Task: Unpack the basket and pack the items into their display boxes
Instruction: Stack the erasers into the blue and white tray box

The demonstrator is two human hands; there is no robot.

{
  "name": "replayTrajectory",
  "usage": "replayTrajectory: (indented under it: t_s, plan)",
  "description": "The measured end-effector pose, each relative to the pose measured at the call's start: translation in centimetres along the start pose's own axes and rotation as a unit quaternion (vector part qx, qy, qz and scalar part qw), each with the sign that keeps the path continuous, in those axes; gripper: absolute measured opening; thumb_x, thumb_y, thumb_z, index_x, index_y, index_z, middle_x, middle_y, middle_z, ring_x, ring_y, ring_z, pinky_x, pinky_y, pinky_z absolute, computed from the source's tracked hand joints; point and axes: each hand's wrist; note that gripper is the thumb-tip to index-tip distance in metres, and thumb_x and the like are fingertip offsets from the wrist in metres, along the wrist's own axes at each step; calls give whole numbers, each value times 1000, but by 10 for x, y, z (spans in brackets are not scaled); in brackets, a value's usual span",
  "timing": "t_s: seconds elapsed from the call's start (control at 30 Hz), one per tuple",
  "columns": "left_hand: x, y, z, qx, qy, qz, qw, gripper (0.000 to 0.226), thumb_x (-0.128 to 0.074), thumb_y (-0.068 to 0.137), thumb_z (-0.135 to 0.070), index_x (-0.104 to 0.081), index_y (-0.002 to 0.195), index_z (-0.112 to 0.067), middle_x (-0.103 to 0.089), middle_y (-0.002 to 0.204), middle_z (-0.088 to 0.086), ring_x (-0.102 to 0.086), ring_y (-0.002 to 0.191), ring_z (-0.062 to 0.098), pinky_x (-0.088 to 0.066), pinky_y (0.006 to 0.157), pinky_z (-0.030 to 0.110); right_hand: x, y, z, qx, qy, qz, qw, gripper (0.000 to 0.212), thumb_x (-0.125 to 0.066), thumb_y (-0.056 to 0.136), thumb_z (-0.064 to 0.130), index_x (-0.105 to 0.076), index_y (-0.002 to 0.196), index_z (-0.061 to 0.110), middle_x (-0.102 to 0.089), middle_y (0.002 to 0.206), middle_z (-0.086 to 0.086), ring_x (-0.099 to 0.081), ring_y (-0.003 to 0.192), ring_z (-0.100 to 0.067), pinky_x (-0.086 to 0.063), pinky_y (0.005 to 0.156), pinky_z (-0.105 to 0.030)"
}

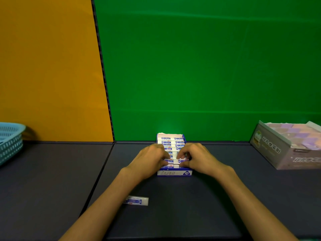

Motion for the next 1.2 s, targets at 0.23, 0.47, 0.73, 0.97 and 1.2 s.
replayTrajectory:
  t_s: [0.23, 0.47, 0.73, 0.97, 1.2]
  plan:
    - [6, -12, 8, 11, -49, -17, 999, 36, -59, 95, -47, -63, 127, -30, -60, 124, -10, -50, 115, 7, -44, 96, 30, 1, 0, 10, 14, 8, -14, 1000, 22, -81, 80, 31, -74, 100, 29, -60, 90, 19, -52, 74, 5, -36, 64, -13]
    - [30, -56, 33, 48, -83, -14, 995, 32, -64, 91, -48, -65, 120, -36, -58, 117, -17, -51, 111, 0, -43, 99, 26, -10, 7, 47, 98, 28, -37, 994, 10, -74, 85, 31, -75, 94, 29, -68, 93, 15, -56, 92, -7, -47, 85, -30]
    - [60, -111, 52, 108, -184, 100, 972, 30, -86, 71, -45, -74, 96, -34, -65, 94, -19, -58, 94, -4, -46, 79, 14, -24, 10, 96, 176, 55, 35, 982, 13, -79, 80, 36, -77, 85, 25, -72, 79, 13, -63, 75, 0, -44, 72, -18]
    - [54, -130, 59, 104, -176, 190, 960, 33, -90, 67, -38, -75, 95, -32, -68, 93, -16, -60, 88, -1, -52, 77, 22, -29, 1, 117, 145, 61, 193, 968, 33, -86, 70, 46, -75, 91, 23, -74, 77, 14, -67, 73, 1, -54, 74, -23]
    - [41, -123, 77, 123, -207, 132, 962, 22, -87, 74, -25, -76, 93, -26, -72, 83, -13, -65, 76, 2, -51, 68, 16, -37, 13, 117, 119, 49, 153, 980, 20, -84, 77, 31, -74, 91, 21, -74, 74, 13, -66, 69, 3, -46, 68, -15]
Point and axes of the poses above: each hand's wrist, its own y-axis towards the middle knuckle, its own x-axis out of the back of the hand, z = x × y
